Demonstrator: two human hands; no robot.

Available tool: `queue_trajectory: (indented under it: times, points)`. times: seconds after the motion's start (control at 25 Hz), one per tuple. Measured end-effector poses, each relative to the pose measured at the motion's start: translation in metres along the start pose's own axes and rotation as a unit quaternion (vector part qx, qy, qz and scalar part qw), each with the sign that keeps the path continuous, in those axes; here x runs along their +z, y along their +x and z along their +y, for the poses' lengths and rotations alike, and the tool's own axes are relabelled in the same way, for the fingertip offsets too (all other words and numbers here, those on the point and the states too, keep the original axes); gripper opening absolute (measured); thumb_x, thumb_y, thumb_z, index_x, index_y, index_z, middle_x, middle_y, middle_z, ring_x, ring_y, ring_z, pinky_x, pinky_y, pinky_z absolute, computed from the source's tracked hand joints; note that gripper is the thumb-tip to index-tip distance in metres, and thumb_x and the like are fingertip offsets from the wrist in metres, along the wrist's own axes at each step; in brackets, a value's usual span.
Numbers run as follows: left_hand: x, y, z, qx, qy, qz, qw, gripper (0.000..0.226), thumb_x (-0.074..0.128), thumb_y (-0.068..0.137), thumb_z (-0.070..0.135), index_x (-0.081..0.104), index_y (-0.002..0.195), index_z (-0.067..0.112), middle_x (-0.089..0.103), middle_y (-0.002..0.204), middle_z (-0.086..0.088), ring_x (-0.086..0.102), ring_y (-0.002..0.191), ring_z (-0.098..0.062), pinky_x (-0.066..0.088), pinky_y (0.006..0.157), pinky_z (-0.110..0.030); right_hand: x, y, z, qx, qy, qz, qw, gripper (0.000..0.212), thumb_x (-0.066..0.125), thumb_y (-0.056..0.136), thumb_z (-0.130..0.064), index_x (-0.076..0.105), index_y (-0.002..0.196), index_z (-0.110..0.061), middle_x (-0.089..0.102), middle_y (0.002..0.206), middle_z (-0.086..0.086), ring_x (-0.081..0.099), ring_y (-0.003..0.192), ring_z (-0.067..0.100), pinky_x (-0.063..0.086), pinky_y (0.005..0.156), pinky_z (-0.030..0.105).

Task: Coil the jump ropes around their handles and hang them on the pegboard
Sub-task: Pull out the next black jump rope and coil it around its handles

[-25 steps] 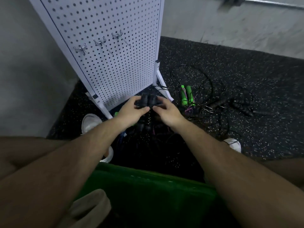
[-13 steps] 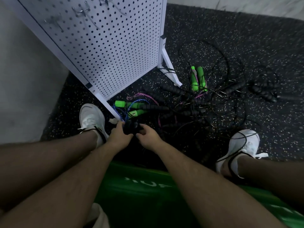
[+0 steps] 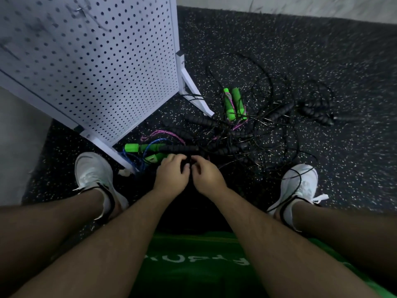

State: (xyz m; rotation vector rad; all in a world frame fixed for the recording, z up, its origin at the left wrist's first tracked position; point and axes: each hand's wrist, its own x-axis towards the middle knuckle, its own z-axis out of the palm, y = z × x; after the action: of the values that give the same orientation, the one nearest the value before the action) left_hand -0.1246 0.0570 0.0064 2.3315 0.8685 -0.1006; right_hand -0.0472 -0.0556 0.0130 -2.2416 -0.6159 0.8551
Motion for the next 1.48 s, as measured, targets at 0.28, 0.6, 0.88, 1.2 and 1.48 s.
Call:
queue_trajectory:
  times: [0.28, 0.6, 0.88, 1.2, 1.48]
  points:
    - [0.068, 0.019, 0.073, 0.002, 0.06, -0.175, 0.983, 0.04, 0.055, 0.097, 0.038, 0.056, 0.134, 0.022, 0.06, 0.131, -0.007, 0.054, 0.122, -0.032, 0.046, 0.098, -0.043, -0.045, -0.016, 0.074, 0.056, -0.118, 0.047, 0.99, 0.04, 0.043, 0.097, -0.016, 0.057, 0.135, -0.018, 0.05, 0.138, 0.003, 0.042, 0.126, 0.025, 0.048, 0.095, 0.04]
    - [0.092, 0.033, 0.101, 0.04, 0.045, -0.175, 0.983, 0.053, 0.058, 0.098, 0.031, 0.044, 0.149, 0.019, 0.046, 0.151, -0.002, 0.043, 0.139, -0.023, 0.036, 0.113, -0.042, -0.075, 0.001, 0.108, 0.162, -0.102, 0.028, 0.981, 0.048, 0.055, 0.092, -0.021, 0.041, 0.138, -0.017, 0.053, 0.136, 0.01, 0.038, 0.132, 0.03, 0.037, 0.104, 0.042]
    - [0.085, 0.035, 0.095, 0.029, 0.002, -0.169, 0.985, 0.052, 0.055, 0.098, 0.019, 0.043, 0.148, 0.024, 0.048, 0.146, -0.003, 0.048, 0.134, -0.024, 0.041, 0.112, -0.042, -0.071, 0.007, 0.105, 0.128, -0.183, 0.089, 0.971, 0.028, 0.044, 0.103, -0.032, 0.062, 0.117, -0.016, 0.065, 0.117, 0.007, 0.057, 0.111, 0.03, 0.043, 0.089, 0.04]
    - [0.029, 0.029, 0.114, 0.109, -0.104, -0.101, 0.983, 0.059, 0.061, 0.095, 0.014, 0.044, 0.15, 0.025, 0.052, 0.13, 0.002, 0.056, 0.117, -0.016, 0.045, 0.103, -0.03, -0.119, -0.018, 0.023, 0.011, -0.086, 0.13, 0.988, 0.018, 0.045, 0.101, -0.027, 0.057, 0.105, -0.014, 0.069, 0.1, 0.011, 0.063, 0.094, 0.034, 0.048, 0.075, 0.04]
    - [-0.121, 0.018, 0.188, 0.261, -0.092, 0.082, 0.958, 0.012, 0.052, 0.101, 0.01, 0.063, 0.096, 0.009, 0.065, 0.087, -0.005, 0.063, 0.084, -0.024, 0.04, 0.067, -0.033, -0.248, -0.057, -0.121, -0.202, -0.161, 0.126, 0.958, 0.017, 0.053, 0.101, -0.026, 0.062, 0.09, -0.017, 0.064, 0.086, -0.001, 0.059, 0.083, 0.022, 0.04, 0.069, 0.031]
